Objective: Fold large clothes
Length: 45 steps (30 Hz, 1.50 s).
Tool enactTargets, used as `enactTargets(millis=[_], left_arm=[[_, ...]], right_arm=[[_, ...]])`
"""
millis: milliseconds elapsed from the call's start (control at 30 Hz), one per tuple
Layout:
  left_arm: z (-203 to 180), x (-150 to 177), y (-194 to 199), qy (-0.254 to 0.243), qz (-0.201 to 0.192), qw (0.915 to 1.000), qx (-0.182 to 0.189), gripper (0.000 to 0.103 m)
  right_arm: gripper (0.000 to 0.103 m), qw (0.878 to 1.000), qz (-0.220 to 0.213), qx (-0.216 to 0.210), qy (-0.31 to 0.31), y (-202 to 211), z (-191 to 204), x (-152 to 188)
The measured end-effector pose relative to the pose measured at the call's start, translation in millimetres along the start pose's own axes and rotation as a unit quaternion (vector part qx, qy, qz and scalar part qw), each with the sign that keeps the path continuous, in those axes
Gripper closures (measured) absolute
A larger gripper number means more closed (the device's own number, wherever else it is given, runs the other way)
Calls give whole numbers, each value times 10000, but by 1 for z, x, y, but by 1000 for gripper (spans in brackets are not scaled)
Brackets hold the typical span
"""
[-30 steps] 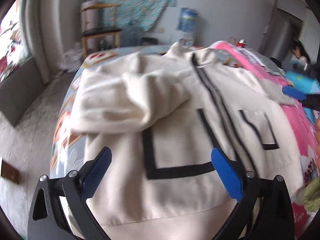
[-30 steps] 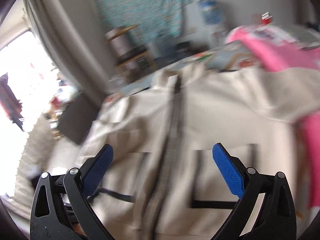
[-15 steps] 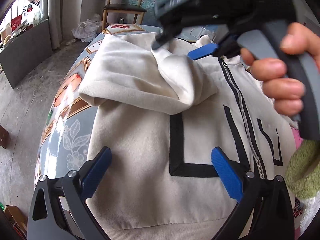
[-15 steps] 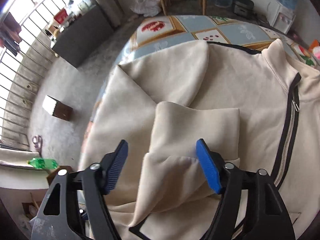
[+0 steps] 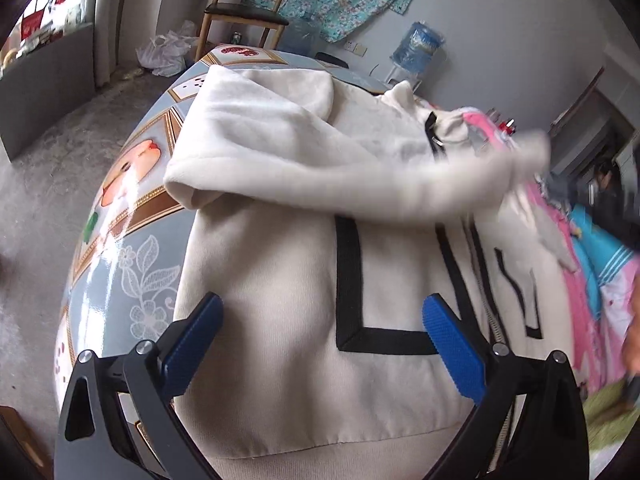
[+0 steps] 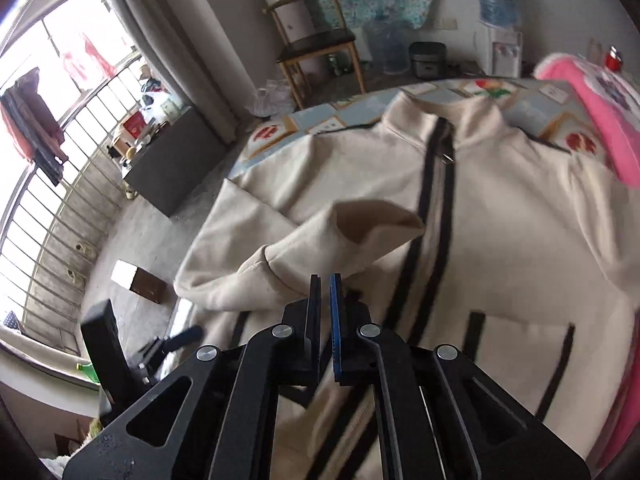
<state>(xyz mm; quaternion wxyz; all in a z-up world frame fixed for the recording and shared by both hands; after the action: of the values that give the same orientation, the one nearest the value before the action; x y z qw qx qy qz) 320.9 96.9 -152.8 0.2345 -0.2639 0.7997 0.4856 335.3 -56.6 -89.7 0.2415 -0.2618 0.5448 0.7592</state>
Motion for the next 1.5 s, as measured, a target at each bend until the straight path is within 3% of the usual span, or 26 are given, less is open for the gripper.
enactTargets(millis=[100,200,233,333,533,600,700,767,833,867,933,1033,1133,1233,1367,1500], left_arm=[[1,0,3,38,-49,9998,171,5],[-3,1,1,-155,-35,9999,56,5],[-4,2,1,-213,-39,9998,0,5],[-6,4,-1,-370,0,9992,-168,5],[-6,5,-8,-574,129,9976,-366,5],[-6,5,-9,-586,171,9974,-392,5],[-4,4,-10,-516,202,9977,-377,5],[-3,4,-10,-473,202,9980,-376,5],[-3,4,-10,-478,215,9978,-409,5],[-3,4,-10,-492,220,9976,-426,5],[-3,4,-10,-520,224,9974,-445,5],[-4,3,-10,-516,227,9976,-406,5],[-6,-3,-8,-601,141,9977,-288,5],[0,-15,-9,-740,1,9956,-576,5],[17,-30,-9,-627,-104,9941,-873,5],[31,-37,-15,-660,-82,9915,-1115,5]], right_arm=[[93,9973,225,29,-704,10,-41,49],[70,9849,410,-337,-1649,15,-68,85],[62,9794,401,-489,-1920,13,-72,87],[54,9657,392,-919,-2398,2,-72,75],[57,9406,882,-1326,-2997,-43,-60,65],[64,9394,1057,-1128,-3060,-56,-64,72],[65,9378,1024,-1214,-3086,-57,-63,71],[72,9353,1079,-1389,-3071,-58,-57,71],[76,9368,1135,-1391,-3002,-58,-54,73],[87,9392,1149,-1347,-2942,-61,-54,73],[96,9422,1166,-1262,-2878,-61,-56,75],[98,9550,895,-1161,-2577,-49,-54,60],[99,9715,452,-1075,-2065,-31,-46,25],[99,9836,-18,-962,-1527,-17,-36,-23],[99,9863,-878,-703,-1208,20,-53,-83],[99,9863,-956,-246,-1321,23,-102,-83]])
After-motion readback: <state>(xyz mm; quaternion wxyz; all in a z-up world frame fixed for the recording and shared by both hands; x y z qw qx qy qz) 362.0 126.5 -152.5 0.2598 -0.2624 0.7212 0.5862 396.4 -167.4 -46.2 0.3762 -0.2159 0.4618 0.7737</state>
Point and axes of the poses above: each gripper's, at about its wrist camera, not at the fingertips, and y roughly against the way its jaws point, z to its left, x to its underside, the point moved 9 cm from there along -y, roughly the way its jaws point, and after that the axes turned 7 degrees about -z, right-handed, at the moved point
